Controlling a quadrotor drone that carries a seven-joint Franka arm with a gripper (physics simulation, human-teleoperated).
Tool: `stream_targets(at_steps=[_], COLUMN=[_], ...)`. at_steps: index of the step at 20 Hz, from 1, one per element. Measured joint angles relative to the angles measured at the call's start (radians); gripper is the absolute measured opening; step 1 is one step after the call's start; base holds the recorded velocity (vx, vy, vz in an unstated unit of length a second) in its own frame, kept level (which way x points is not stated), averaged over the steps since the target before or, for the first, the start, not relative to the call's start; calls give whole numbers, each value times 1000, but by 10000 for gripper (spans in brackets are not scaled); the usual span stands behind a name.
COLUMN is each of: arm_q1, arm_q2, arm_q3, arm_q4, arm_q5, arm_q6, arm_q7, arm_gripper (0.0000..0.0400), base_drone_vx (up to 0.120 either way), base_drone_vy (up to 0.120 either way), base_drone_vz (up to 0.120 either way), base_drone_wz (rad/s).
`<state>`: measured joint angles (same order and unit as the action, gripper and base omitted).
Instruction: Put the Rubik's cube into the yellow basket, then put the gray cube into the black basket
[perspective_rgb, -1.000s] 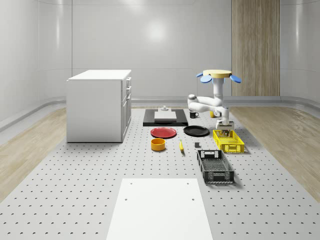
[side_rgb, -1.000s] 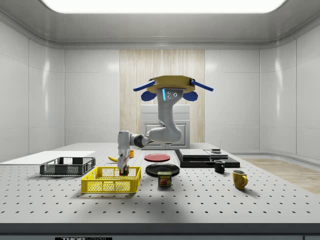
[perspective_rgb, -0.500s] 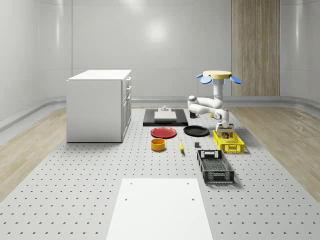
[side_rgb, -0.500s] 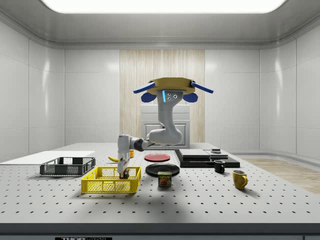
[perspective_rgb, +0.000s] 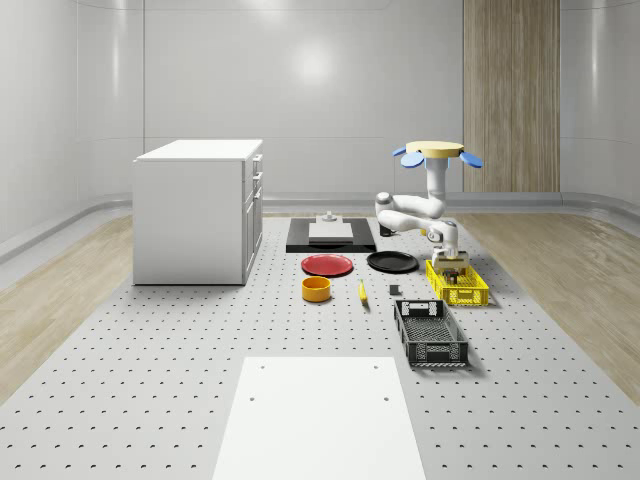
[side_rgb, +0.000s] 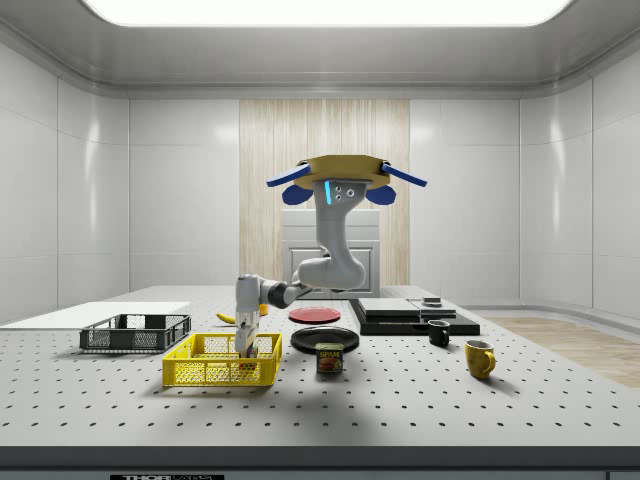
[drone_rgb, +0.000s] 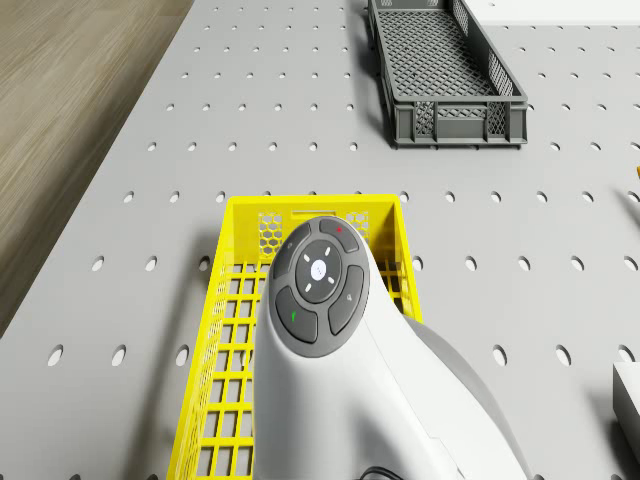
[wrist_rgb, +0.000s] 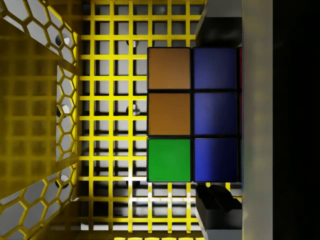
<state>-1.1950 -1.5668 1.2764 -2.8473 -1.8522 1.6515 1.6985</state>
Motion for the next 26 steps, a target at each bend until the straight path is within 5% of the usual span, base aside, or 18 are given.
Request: stream_targets(at_steps=[11, 26], arm_q1=[20, 21], arm_q2=[5, -5], arm_q3=[144, 191], arm_q4=[-27, -32], arm_q5=[136, 184], arm_q6=[-50, -52], arm_q7=[-1, 0], arm_gripper=[399, 400], base_drone_vx=[0, 32], base_drone_vy=[0, -117], base_drone_vz=[58, 27], base_drone_wz=[0, 0])
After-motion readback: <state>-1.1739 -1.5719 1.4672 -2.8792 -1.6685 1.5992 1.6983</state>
